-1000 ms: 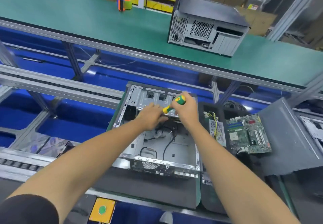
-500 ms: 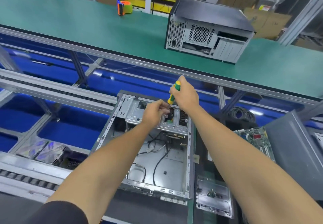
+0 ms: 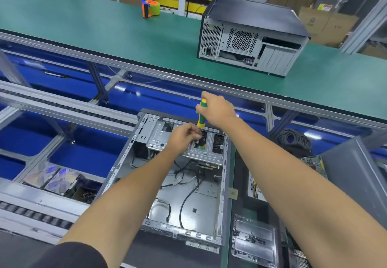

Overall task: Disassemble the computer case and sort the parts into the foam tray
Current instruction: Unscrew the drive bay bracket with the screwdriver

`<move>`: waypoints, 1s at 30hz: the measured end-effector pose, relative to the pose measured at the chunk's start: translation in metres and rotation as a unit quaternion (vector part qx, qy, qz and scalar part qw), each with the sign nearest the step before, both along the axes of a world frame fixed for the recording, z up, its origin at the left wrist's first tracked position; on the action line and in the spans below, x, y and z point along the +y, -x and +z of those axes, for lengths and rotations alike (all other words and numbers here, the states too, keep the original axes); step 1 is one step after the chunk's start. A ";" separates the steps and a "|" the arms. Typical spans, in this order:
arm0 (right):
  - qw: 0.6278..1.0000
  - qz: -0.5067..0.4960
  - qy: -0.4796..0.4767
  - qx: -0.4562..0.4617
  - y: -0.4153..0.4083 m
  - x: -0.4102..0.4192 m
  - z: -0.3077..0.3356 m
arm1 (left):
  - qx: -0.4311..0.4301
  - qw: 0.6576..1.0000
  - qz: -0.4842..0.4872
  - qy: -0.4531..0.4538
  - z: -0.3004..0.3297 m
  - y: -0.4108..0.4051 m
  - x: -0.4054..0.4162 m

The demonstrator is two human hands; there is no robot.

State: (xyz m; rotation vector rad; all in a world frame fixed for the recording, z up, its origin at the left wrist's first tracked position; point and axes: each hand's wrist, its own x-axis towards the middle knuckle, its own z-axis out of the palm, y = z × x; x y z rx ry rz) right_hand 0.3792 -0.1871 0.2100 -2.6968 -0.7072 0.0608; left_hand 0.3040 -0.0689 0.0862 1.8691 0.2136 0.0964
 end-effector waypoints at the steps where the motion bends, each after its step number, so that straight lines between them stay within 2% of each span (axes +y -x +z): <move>1: 1.000 0.011 0.027 -0.011 -0.001 0.001 0.002 | 0.000 1.000 -0.001 0.003 0.000 0.000 0.001; 4: 0.993 0.047 0.101 -0.048 -0.001 0.005 0.011 | -0.010 1.000 -0.001 -0.010 0.000 0.002 0.000; 7: 0.985 0.062 0.160 -0.025 -0.001 0.009 0.024 | -0.018 1.000 -0.004 -0.022 -0.002 0.003 -0.001; 10: 0.980 0.078 0.181 0.021 -0.001 0.011 0.035 | -0.019 0.999 -0.005 -0.025 -0.003 0.003 -0.001; 14: 0.968 0.128 0.215 0.021 0.001 0.017 0.038 | -0.018 0.999 -0.014 -0.049 -0.005 0.002 0.001; 22: 0.949 0.238 0.157 0.132 0.008 0.024 0.040 | -0.023 0.993 -0.026 -0.110 -0.005 0.005 0.001; 25: 0.955 0.218 0.156 0.127 0.009 0.018 0.041 | -0.034 0.991 -0.029 -0.129 -0.007 0.007 0.000; 30: 0.954 0.135 0.265 0.040 0.003 0.010 0.046 | -0.032 0.987 -0.020 -0.158 -0.010 0.006 -0.001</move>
